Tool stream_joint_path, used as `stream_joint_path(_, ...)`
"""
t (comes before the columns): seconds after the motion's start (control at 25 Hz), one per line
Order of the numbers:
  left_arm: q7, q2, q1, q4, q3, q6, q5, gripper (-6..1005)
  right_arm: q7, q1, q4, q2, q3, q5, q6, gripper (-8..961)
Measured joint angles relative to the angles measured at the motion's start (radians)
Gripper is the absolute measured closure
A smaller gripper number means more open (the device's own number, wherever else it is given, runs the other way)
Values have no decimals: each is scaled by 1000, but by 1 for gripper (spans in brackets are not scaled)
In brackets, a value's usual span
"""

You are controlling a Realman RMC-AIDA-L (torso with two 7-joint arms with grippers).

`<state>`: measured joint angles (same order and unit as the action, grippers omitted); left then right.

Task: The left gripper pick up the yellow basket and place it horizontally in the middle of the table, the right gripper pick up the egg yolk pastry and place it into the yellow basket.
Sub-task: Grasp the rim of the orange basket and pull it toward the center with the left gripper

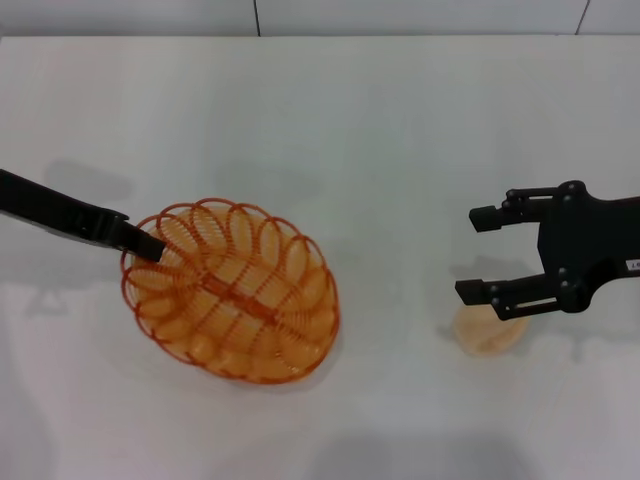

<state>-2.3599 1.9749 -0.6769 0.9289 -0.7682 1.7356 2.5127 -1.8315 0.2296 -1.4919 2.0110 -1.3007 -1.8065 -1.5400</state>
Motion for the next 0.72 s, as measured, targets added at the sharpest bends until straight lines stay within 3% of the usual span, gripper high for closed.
stream_joint_path(0.28, -171, 11, 6, -1, 25, -26, 0, 914, 0, 3, -1, 0, 0, 3, -2, 156)
stream_joint_path(0.72, -289, 29, -3, -52, 33, -69, -41, 915, -1, 5, -1, 0, -7, 15, -5, 156)
